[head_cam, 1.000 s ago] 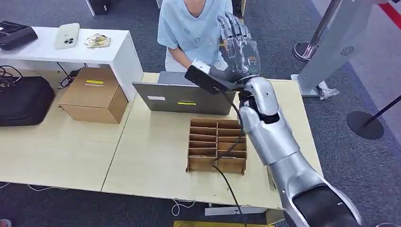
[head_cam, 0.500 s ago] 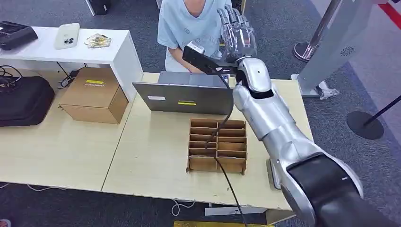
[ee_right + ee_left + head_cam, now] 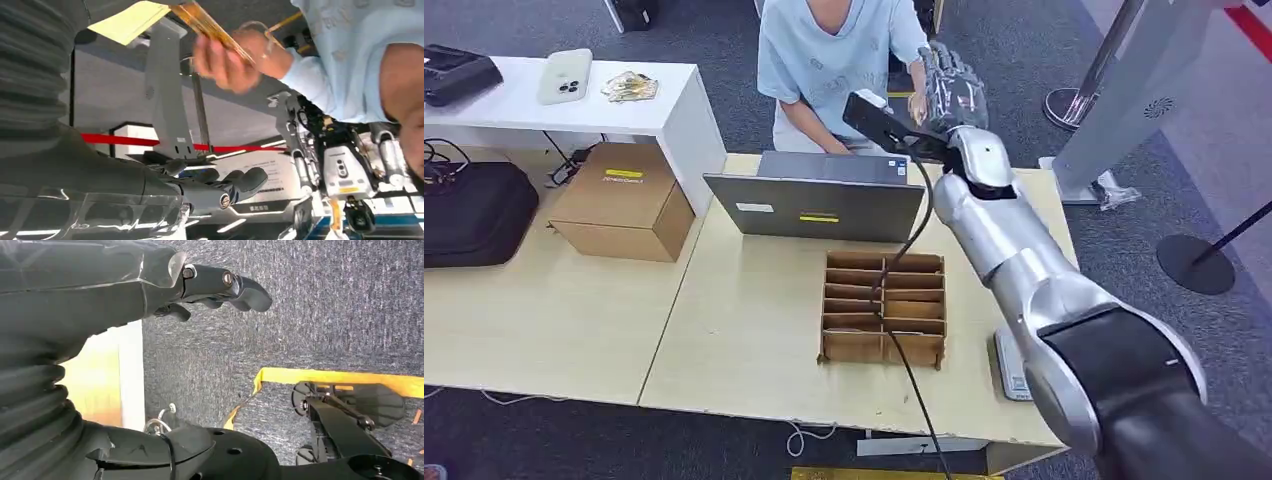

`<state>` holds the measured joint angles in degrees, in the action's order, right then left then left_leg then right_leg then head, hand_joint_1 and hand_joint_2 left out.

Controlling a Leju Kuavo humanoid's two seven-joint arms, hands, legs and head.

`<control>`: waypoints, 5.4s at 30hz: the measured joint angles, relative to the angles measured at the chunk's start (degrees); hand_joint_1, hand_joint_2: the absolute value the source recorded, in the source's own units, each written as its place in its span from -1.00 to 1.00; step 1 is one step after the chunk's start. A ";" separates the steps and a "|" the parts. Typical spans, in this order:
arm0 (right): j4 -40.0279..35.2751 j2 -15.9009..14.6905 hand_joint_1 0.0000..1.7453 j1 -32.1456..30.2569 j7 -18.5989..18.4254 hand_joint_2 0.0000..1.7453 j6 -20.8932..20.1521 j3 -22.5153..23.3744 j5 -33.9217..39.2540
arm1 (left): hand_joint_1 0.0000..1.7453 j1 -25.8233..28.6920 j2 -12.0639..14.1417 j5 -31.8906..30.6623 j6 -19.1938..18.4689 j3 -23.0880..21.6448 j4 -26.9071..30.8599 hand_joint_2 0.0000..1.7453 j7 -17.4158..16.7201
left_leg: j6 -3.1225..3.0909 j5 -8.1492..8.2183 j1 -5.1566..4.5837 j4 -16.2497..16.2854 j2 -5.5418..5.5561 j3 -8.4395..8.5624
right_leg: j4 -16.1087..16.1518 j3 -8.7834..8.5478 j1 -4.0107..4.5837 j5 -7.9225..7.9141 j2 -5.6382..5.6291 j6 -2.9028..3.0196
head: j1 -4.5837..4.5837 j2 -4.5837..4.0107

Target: Pass the card to the sensor for recognition and then transmit it.

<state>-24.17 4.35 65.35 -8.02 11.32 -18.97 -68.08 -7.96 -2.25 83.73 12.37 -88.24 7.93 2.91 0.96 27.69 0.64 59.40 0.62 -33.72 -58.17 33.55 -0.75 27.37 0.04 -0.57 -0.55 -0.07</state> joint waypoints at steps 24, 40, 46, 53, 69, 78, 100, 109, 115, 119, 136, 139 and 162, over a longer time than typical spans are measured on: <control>3.10 -0.48 0.78 0.53 -0.55 1.00 0.79 2.01 -0.57 | -1.00 -0.19 -0.02 -0.57 0.37 -0.02 0.00 1.00 0.00 | 0.00 0.00 0.00 0.00 0.00 0.00 | 0.00 0.00 0.00 0.00 0.00 0.00 | 0.00 0.00; 3.32 -1.14 0.98 0.53 0.90 1.00 2.91 3.65 -1.12 | -1.00 -0.37 -0.02 -1.25 0.44 -0.02 0.00 1.00 0.00 | 0.00 0.00 0.00 0.00 0.00 0.00 | 0.00 0.00 0.00 0.00 0.00 0.00 | 0.00 0.00; 3.30 -1.16 1.00 0.53 1.79 1.00 3.74 3.80 -1.49 | -1.00 -0.53 -0.02 -1.27 0.44 -0.02 0.00 1.00 -0.02 | 0.00 0.00 0.00 0.00 0.00 0.00 | -0.01 0.00 0.00 0.00 0.00 0.00 | 0.00 0.00; 2.88 -1.11 1.00 0.51 2.69 1.00 8.66 4.70 -1.40 | -1.00 -0.68 -0.02 -1.79 0.44 -0.02 0.00 1.00 -0.98 | 0.00 0.00 0.00 0.00 0.01 -0.02 | -0.01 0.00 0.00 0.00 0.01 0.00 | 0.00 0.00; -4.85 1.22 1.00 -0.47 16.96 1.00 12.07 8.22 11.41 | -1.00 -0.62 -0.02 -0.06 0.94 -0.02 0.00 1.00 -0.48 | 0.00 0.00 0.00 0.00 0.01 -0.01 | -0.02 -0.01 0.00 0.00 0.02 0.00 | 0.02 0.00; -21.80 -0.72 1.00 -7.37 17.29 1.00 2.70 7.91 23.68 | -1.00 -0.03 -0.02 0.30 0.92 0.00 0.00 1.00 0.39 | 0.00 0.00 0.00 0.00 0.03 -0.01 | 0.02 0.00 0.00 0.00 0.04 -0.01 | 0.02 0.00; -47.52 -19.12 1.00 -26.71 20.83 1.00 -24.82 10.38 65.13 | -1.00 0.76 0.44 2.49 0.96 0.07 0.00 1.00 1.25 | -0.02 0.05 -0.01 0.00 0.05 -0.03 | 0.07 -0.01 0.00 0.01 0.07 -0.01 | 0.02 0.00; -48.33 -24.83 1.00 -31.54 20.48 1.00 -30.45 13.01 70.69 | -1.00 0.81 0.52 3.08 1.44 0.11 0.00 1.00 1.25 | -0.02 0.05 -0.01 0.01 0.04 -0.03 | 0.06 0.00 -0.01 0.01 0.06 -0.01 | -0.02 0.00; -46.69 -28.61 1.00 -34.09 21.97 1.00 -34.07 14.77 74.97 | -1.00 0.84 0.55 3.34 1.46 0.30 0.00 1.00 1.25 | -0.04 0.06 -0.01 0.01 0.05 -0.04 | 0.07 -0.02 -0.01 0.01 0.07 -0.01 | -0.02 0.00; -45.07 -31.08 1.00 -35.22 21.97 1.00 -37.44 15.52 77.62 | -1.00 0.87 0.59 3.45 1.46 0.52 0.00 1.00 1.25 | -0.04 0.07 -0.03 0.01 0.05 -0.05 | 0.07 0.00 -0.02 0.01 0.07 -0.02 | 0.00 0.00; -33.64 -36.44 1.00 -39.90 24.98 1.00 -42.21 18.21 81.20 | -1.00 0.87 0.92 3.43 1.38 0.52 0.00 1.00 1.18 | -0.06 0.09 -0.02 0.01 0.04 -0.05 | 0.08 0.00 -0.02 0.02 0.08 -0.03 | 0.00 0.00; -32.77 -36.50 1.00 -41.79 25.11 1.00 -41.92 18.86 80.81 | -1.00 0.87 0.92 3.54 1.36 0.52 0.00 1.00 1.05 | -0.06 0.09 -0.02 0.01 0.05 -0.04 | 0.08 -0.01 -0.02 0.02 0.10 -0.03 | 0.00 0.00; -43.41 -31.32 1.00 -60.20 21.60 1.00 -40.28 29.42 75.85 | -1.00 0.86 1.16 2.91 0.68 0.50 0.00 1.00 0.26 | -0.08 0.13 -0.02 -0.01 0.06 -0.06 | 0.08 0.00 -0.01 0.05 0.15 -0.04 | 0.00 0.00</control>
<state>-67.58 -26.97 5.15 13.57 -28.96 10.45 7.76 -7.11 -1.09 86.64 13.05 -87.73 7.93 3.17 0.88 27.81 0.62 59.38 0.69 -33.79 -58.09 33.55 -0.76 27.42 0.19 -0.60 -0.54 -0.07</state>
